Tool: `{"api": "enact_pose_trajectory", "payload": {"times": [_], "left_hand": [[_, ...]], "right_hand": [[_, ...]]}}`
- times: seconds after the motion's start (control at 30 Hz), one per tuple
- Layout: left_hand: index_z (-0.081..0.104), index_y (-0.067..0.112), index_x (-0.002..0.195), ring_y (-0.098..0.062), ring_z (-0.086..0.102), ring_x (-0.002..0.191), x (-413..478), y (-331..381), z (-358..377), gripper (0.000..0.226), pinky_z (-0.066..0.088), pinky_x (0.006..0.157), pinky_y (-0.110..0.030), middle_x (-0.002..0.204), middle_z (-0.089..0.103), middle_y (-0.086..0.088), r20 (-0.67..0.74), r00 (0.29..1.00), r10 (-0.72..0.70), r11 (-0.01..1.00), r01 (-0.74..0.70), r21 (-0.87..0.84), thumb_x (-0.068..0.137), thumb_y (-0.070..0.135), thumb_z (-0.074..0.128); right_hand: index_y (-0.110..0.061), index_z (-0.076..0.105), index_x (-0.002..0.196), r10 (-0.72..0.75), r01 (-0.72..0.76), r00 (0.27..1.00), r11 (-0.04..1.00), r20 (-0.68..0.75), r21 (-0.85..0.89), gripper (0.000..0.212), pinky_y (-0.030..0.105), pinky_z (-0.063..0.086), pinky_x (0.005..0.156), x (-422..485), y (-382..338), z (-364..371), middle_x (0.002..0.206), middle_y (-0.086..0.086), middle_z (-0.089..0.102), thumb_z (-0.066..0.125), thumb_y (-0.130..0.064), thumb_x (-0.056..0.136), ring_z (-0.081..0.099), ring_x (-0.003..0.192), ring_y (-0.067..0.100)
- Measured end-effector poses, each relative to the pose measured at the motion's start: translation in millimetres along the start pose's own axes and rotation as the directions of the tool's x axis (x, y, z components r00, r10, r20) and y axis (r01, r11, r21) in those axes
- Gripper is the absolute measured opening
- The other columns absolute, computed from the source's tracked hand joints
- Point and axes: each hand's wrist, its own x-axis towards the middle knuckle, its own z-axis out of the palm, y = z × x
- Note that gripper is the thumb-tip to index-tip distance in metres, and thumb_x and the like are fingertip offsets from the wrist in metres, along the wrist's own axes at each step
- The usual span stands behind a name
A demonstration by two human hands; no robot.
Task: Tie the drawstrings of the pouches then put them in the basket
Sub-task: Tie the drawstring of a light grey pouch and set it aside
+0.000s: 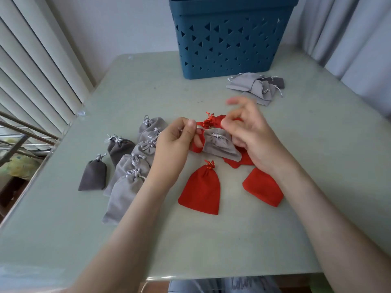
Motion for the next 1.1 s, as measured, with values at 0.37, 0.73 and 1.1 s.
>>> {"api": "enact_pose_trajectory", "payload": {"times": [0.37, 0.73, 1.1], "left_hand": [[0.053, 0.01, 0.084, -0.006, 0.059, 0.063, -6.1, 9.4, 4.3, 0.013, 0.042, 0.058, -0.021, 0.068, 0.066, 0.003, 0.15, 0.988, 0.041, 0.975, -0.006, -0.222, 0.095, 0.005, 0.05], [0.048, 0.015, 0.103, -0.008, 0.062, 0.09, -4.6, 9.1, -0.6, 0.025, 0.048, 0.074, -0.018, 0.105, 0.069, 0.004, 0.164, 0.976, 0.142, 0.985, -0.123, -0.121, 0.094, -0.007, 0.046], [0.052, 0.038, 0.119, -0.001, 0.04, 0.117, 0.9, 0.8, -8.8, 0.03, 0.031, 0.1, -0.022, 0.132, 0.043, 0.024, 0.21, 0.916, 0.343, 0.846, -0.398, 0.356, 0.089, 0.038, 0.053]], "right_hand": [[-0.017, 0.059, 0.097, 0.041, -0.026, 0.995, 0.987, 0.095, -0.156, 0.011, 0.025, 0.046, 0.076, -5.3, 7.1, 16.3, 0.081, -0.003, 0.059, 0.064, -0.013, 0.088, 0.058, 0.078, 0.005], [-0.002, 0.055, 0.081, 0.057, -0.017, 0.97, 0.986, 0.238, -0.166, 0.012, 0.009, 0.037, 0.058, -10.0, 0.2, 17.2, 0.062, -0.011, 0.053, 0.058, -0.008, 0.091, 0.048, 0.057, -0.003], [-0.015, 0.061, 0.07, 0.17, -0.18, 0.89, 0.983, 0.424, -0.016, 0.013, 0.02, 0.024, 0.047, -10.6, -10.1, 1.4, 0.068, 0.01, 0.044, 0.061, -0.023, 0.08, 0.028, 0.054, 0.011]]}}
